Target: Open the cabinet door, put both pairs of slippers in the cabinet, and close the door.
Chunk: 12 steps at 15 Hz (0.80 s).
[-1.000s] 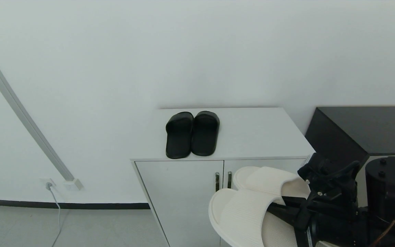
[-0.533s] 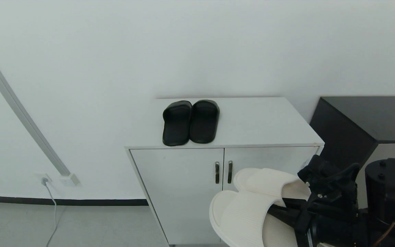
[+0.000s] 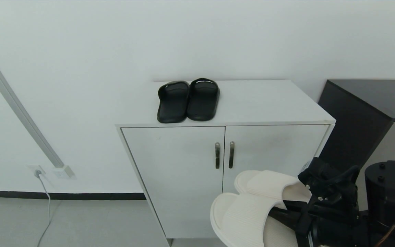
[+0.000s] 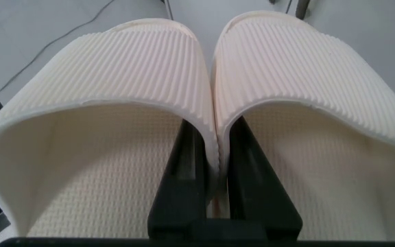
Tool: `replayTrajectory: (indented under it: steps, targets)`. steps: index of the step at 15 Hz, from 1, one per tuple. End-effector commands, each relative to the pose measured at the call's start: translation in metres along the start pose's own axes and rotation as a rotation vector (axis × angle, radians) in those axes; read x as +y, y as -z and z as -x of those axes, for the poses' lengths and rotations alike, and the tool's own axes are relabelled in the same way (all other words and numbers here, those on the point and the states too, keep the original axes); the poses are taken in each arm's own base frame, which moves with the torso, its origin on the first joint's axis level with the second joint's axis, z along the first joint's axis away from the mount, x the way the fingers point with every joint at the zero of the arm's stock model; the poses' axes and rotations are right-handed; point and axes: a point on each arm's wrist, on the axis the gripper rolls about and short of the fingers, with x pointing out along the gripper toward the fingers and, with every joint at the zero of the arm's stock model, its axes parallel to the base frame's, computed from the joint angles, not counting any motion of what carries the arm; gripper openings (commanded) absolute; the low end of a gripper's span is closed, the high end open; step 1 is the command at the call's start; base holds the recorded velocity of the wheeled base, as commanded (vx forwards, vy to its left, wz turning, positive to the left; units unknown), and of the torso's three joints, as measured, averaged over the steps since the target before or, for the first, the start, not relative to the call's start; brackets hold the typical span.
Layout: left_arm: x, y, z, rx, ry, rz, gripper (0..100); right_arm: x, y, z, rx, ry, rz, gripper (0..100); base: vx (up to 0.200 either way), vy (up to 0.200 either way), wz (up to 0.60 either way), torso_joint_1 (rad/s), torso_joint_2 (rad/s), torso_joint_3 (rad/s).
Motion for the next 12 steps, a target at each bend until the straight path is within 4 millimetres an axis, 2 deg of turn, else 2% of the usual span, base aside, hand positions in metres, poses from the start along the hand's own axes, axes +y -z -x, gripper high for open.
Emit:
replayTrajectory:
  steps: [1,12]
  targets:
    - [0.0000,0.0000,-0.0001,0.001,-0.001,0.000,100,0.0001,0.0012,-0.0005,0.005,-0.001,0.000,0,0.000,0.000,0.00,-0.198,0.51,0.300]
    - [-0.0001,0.0002,-0.0001,0.003,0.003,-0.010,100,0.0001,0.0008,0.0002,0.002,-0.001,0.000,0,0.000,0.000,0.00,-0.148,0.48,0.329]
